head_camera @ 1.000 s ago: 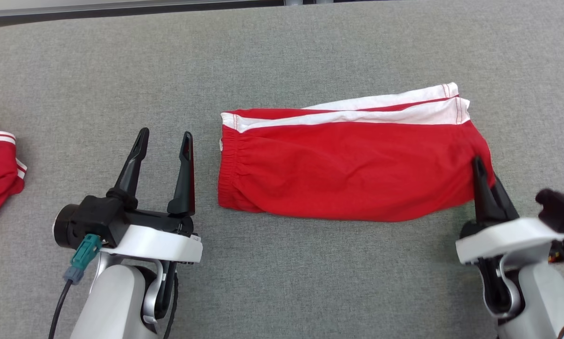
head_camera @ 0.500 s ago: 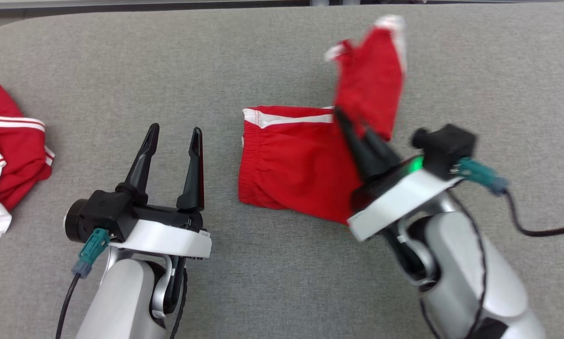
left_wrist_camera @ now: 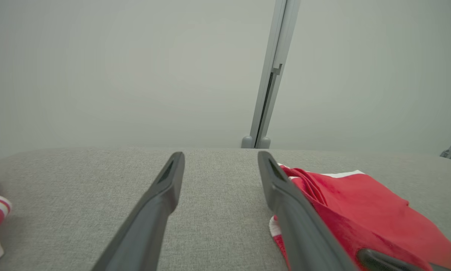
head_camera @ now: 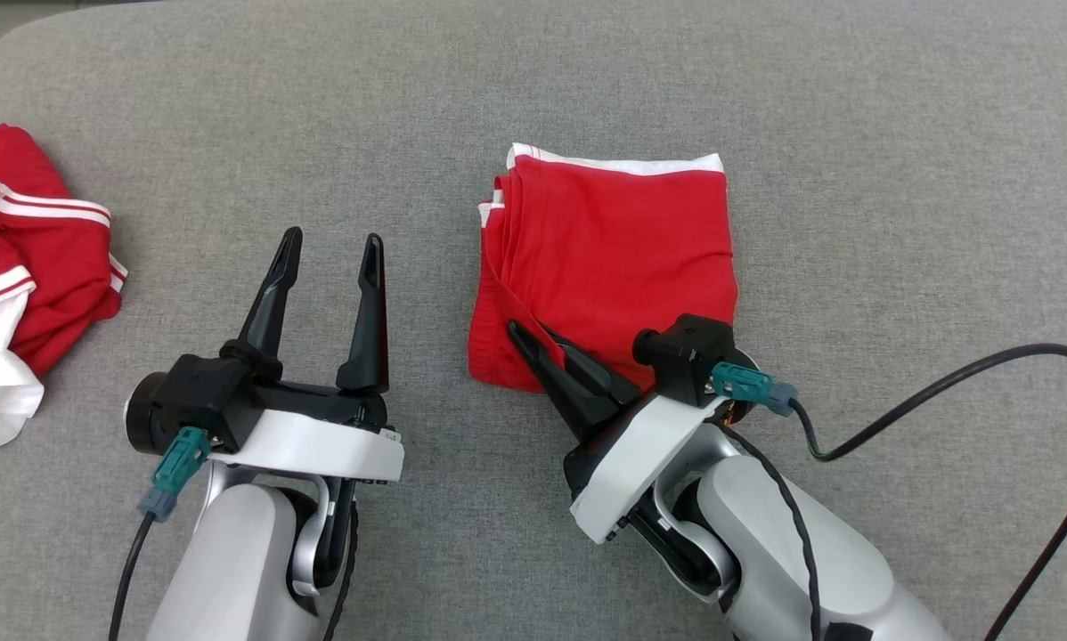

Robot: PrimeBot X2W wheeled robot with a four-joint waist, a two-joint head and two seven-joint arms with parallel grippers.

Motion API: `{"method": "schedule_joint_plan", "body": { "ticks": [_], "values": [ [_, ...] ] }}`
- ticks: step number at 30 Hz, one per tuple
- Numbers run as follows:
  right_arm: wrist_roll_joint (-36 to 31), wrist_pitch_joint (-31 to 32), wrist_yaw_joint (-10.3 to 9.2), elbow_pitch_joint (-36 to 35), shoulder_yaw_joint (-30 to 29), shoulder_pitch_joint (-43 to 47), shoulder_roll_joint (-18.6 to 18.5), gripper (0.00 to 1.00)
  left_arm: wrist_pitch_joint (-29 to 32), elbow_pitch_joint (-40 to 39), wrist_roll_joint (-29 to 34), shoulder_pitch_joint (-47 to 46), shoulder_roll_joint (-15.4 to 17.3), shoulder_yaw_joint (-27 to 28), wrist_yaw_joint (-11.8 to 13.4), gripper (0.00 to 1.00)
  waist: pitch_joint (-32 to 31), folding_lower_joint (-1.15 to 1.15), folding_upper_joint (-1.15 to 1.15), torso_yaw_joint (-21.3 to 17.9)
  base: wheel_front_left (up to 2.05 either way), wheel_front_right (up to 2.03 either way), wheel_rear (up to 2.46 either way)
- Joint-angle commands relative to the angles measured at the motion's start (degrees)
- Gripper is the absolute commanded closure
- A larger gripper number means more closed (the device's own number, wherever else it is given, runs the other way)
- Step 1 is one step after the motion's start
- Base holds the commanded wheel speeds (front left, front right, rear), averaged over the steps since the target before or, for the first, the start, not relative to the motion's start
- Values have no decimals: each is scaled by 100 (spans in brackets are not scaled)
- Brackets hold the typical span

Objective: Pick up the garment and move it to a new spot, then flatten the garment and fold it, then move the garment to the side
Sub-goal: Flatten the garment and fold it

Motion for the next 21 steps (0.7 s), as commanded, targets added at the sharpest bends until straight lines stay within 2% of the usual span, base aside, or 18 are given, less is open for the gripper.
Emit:
{"method": "schedule_joint_plan", "body": {
  "ticks": [1, 2, 3, 7, 12, 17, 19, 21],
  "values": [
    [27, -99, 0, 49, 68, -113, -7, 80, -25, -17, -21, -60, 18, 21, 16, 0, 9, 0, 0, -6, 0, 0, 0],
    [26, -155, 0, 86, 105, -138, -7, 59, -26, -22, -20, -60, 16, 28, 14, 0, 11, 0, 0, -13, 0, 0, 0],
    [41, -190, 0, 115, 150, -138, -6, 0, -26, -26, -17, -59, 12, 30, 12, 0, 11, 0, 0, -22, 0, 0, 0],
    [111, -565, 0, -18, 190, -205, -26, 0, -26, -21, 1, -64, 5, 56, -3, 0, -1, 0, 0, -64, 0, 0, 0],
    [184, -950, 0, -306, -139, -176, -174, 0, -26, -8, 42, -40, 1, 105, -26, 0, -39, 0, 0, -150, 0, 0, 0],
    [-64, -1137, 0, -510, -1080, 77, -401, 0, -27, -11, 100, 35, 13, 147, -25, 0, -85, 0, 0, -254, 0, 0, 0],
    [-312, -1170, 0, -638, -1785, 299, -510, 0, -27, -18, 136, 72, 54, 176, -24, 0, -99, 0, 0, -332, 0, 0, 0],
    [-467, -1175, 0, -714, -2228, 487, -574, 0, -27, -18, 152, 85, 89, 201, -13, 0, -107, 0, 0, -390, 0, 0, 0]
  ]
}}
